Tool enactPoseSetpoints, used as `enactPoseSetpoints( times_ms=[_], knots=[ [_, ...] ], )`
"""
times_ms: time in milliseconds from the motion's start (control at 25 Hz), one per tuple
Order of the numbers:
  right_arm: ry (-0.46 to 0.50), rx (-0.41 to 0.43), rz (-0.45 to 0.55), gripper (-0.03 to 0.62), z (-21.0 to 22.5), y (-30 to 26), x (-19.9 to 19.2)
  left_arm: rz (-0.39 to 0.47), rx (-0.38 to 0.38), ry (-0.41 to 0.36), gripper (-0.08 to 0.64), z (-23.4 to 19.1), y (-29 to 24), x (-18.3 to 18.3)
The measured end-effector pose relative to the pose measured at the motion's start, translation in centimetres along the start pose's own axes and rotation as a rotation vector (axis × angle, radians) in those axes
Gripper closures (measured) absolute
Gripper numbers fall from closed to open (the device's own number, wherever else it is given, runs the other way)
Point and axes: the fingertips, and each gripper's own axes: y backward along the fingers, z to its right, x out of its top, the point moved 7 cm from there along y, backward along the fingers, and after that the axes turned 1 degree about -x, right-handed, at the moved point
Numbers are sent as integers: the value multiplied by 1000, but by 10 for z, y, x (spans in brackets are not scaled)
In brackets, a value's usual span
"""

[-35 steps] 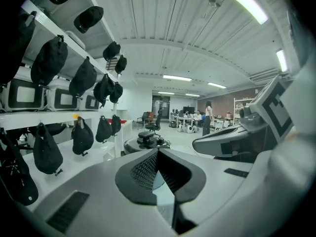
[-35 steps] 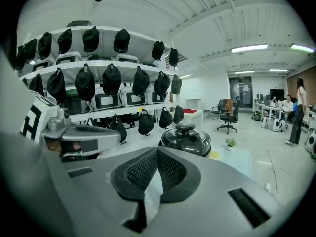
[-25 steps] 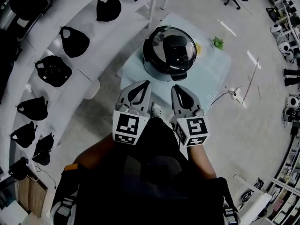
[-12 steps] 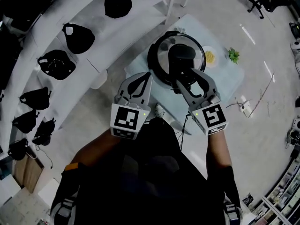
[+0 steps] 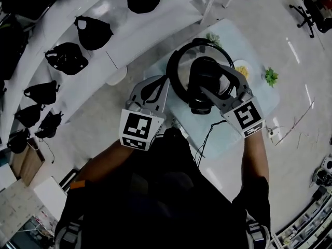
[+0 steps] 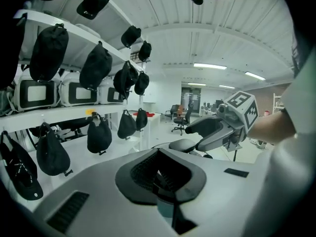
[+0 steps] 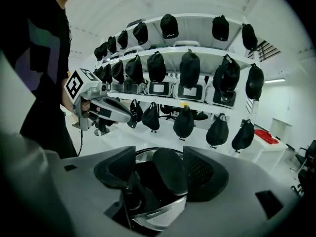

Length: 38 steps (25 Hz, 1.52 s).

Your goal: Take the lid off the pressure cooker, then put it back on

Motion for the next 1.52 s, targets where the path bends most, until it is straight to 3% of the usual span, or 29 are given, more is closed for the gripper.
enactPoseSetpoints(
  times_ms=[320,640,1240,1520],
  knots=[
    [107,198,-18,275,32,-25,-11,-27,48,16,552,0,-21,0],
    [165,356,-51,275,33,-47,-22,-69,87,26,554,2,-32,-5],
    [167,362,-77,302,29,-66,-29,-67,118,28,554,1,-19,-6],
    [171,299,-68,302,26,-56,-16,-49,107,18,554,0,-14,-1]
  ],
)
